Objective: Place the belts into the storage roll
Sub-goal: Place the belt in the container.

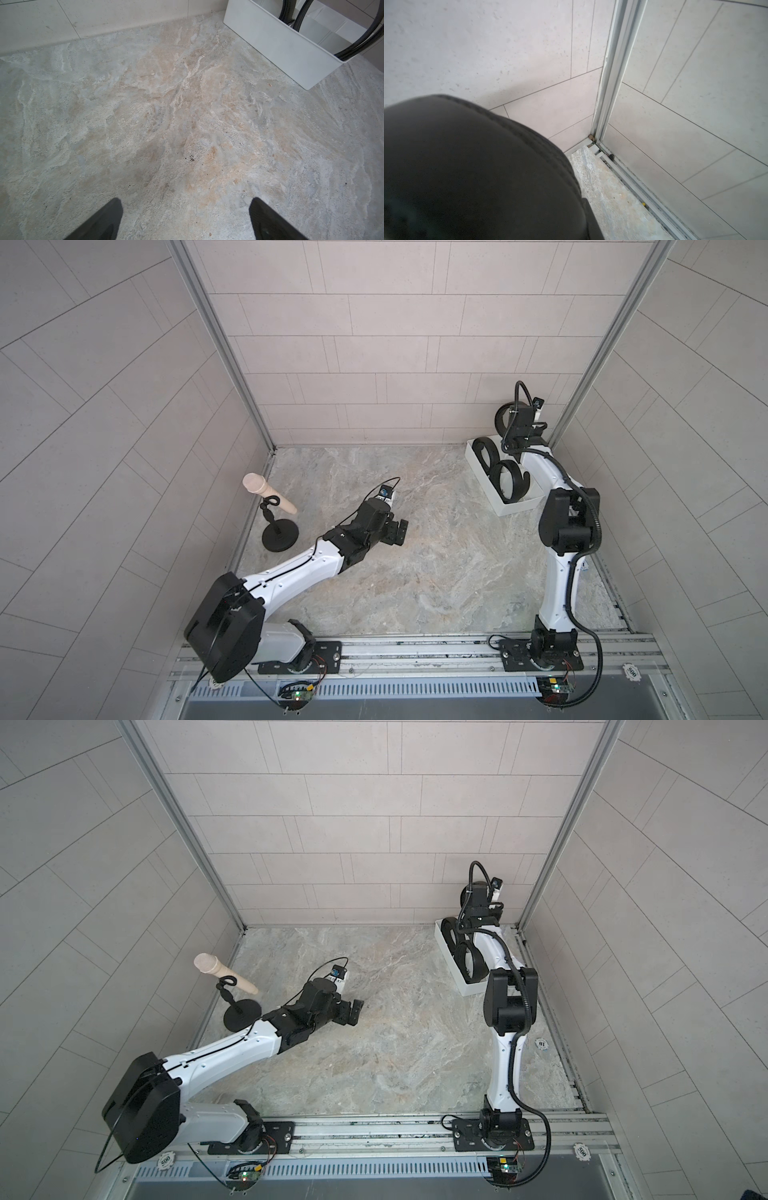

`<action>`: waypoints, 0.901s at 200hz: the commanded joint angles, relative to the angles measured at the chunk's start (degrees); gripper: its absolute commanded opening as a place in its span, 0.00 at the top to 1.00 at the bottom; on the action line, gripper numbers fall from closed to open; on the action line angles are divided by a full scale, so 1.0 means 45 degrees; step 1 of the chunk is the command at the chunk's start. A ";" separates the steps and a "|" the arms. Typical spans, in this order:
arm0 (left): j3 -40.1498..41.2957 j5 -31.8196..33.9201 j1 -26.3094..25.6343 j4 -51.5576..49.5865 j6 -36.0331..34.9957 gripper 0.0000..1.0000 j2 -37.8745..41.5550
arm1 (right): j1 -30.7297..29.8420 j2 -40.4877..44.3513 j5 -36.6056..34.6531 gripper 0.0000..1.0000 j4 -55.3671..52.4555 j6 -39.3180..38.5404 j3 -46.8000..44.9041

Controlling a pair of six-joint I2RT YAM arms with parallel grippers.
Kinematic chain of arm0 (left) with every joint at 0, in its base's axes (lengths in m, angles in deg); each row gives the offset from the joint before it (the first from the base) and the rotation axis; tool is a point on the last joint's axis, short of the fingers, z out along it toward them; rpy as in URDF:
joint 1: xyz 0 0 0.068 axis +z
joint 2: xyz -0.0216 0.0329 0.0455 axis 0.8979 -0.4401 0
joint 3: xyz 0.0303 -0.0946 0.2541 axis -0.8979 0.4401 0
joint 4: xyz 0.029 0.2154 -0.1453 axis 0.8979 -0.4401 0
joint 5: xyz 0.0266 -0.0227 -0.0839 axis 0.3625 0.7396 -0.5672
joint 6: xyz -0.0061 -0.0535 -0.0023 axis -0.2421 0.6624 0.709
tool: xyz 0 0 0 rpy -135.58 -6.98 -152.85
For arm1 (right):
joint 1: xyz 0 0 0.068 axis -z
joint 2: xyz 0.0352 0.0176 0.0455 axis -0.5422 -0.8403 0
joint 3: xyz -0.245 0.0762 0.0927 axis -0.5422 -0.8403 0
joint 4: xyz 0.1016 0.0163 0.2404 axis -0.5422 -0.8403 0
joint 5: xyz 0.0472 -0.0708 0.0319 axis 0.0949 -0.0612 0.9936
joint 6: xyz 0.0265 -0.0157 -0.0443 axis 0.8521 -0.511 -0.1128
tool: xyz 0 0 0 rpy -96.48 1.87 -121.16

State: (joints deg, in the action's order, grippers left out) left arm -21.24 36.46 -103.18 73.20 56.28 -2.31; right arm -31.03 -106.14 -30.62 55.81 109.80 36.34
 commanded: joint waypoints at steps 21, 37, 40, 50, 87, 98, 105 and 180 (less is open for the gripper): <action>0.0077 0.0206 0.0025 0.0087 0.0115 0.00 -0.0412 | 0.0202 -0.1481 -0.0067 1.00 -0.1376 0.0543 0.1959; 0.0065 0.0258 0.0015 0.0078 0.0091 0.00 -0.0434 | 0.0299 -0.1774 0.0056 1.00 -0.1535 0.0789 0.1635; 0.0071 0.0275 0.0012 0.0069 0.0080 0.00 -0.0426 | 0.0317 -0.1790 0.0110 1.00 -0.1527 0.0811 0.1505; 0.0089 0.0323 0.0032 0.0068 0.0058 0.00 -0.0383 | 0.0360 -0.1740 0.0181 1.00 -0.1383 0.0855 0.0941; 0.0114 0.0444 0.0020 0.0068 0.0017 0.00 -0.0307 | 0.0516 -0.1282 0.0271 1.00 -0.0853 0.0900 -0.0939; 0.0131 0.0454 0.0023 0.0097 0.0026 0.00 -0.0307 | 0.0537 -0.1258 0.0355 1.00 -0.0991 0.0877 -0.1028; 0.0132 0.0453 0.0021 0.0108 0.0026 0.00 -0.0317 | 0.0547 -0.1247 0.0353 1.00 -0.1110 0.0875 -0.1043; 0.0094 0.0567 0.0044 -0.0068 -0.0039 0.00 -0.0130 | 0.0683 -0.2027 0.2199 0.68 -0.3501 0.0655 0.0858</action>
State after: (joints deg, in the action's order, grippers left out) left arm -21.24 37.95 -103.18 73.25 56.23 -4.19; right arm -28.97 -114.99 -23.85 45.38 112.56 38.18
